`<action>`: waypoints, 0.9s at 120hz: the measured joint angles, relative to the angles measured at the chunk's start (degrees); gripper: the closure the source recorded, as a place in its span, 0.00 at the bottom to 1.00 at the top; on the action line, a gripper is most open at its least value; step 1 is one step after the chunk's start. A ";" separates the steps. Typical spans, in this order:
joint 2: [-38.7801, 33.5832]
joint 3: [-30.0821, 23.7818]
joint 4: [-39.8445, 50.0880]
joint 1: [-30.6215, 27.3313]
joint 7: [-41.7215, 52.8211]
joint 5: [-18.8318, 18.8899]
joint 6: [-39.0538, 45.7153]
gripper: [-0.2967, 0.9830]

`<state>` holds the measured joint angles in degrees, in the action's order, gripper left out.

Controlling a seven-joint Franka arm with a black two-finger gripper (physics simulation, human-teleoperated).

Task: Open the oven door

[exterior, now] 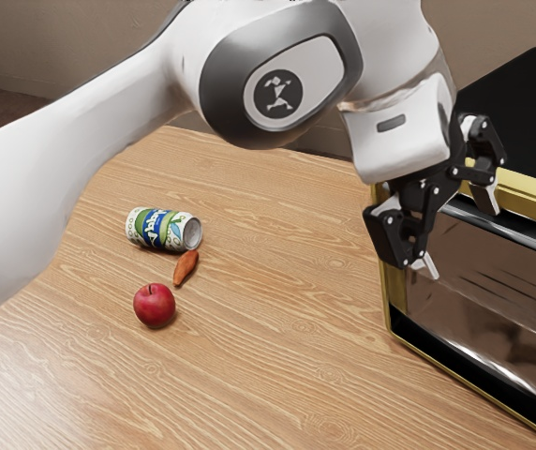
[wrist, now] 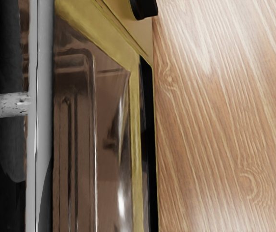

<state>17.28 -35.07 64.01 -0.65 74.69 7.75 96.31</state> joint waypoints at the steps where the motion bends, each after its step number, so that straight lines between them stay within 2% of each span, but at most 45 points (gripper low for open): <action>1: 0.00 0.00 0.04 0.00 0.03 0.00 0.00 0.23; 36: 0.05 0.01 1.41 -0.03 0.83 0.06 0.35 0.22; 42: -0.65 0.06 3.22 -0.14 0.91 0.06 0.46 0.21; 46: -3.76 1.15 7.81 -0.35 0.97 -0.07 1.07 0.21; 50: -11.20 2.59 16.56 -0.78 1.06 -0.52 2.33 0.27; 52: -18.44 3.53 23.62 -1.57 1.18 -1.11 3.17 0.30; 56: -34.31 4.78 37.30 -2.10 1.51 -2.88 4.65 0.29; 58: -43.69 5.89 44.59 0.82 1.76 -3.98 5.16 0.28; 62: -62.32 9.51 54.28 11.44 2.25 -5.68 4.59 0.27; 65: -72.98 11.62 54.72 18.24 2.59 -6.20 3.46 0.27; 68: -77.35 15.66 48.19 22.09 2.74 -5.92 2.18 0.26; 72: -74.37 24.98 35.40 22.83 2.19 -5.63 -0.26 0.25; 77: -58.08 44.02 19.42 23.33 -0.64 -7.57 -3.22 0.25; 80: -49.90 51.20 14.68 23.40 -2.53 -8.66 -4.45 0.25; 83: -41.83 55.79 11.93 23.42 -4.88 -9.08 -5.54 0.25; 88: -31.22 59.95 9.43 23.47 -8.87 -9.61 -7.09 0.24; 93: -24.29 61.75 8.00 23.61 -12.68 -9.78 -8.31 0.24; 101: -16.19 63.12 8.45 23.20 -18.24 -10.16 -9.60 0.24; 108: -12.73 63.43 9.68 23.95 -22.63 -10.50 -10.20 0.24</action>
<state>4.55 28.36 73.69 23.31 52.06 -2.74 86.10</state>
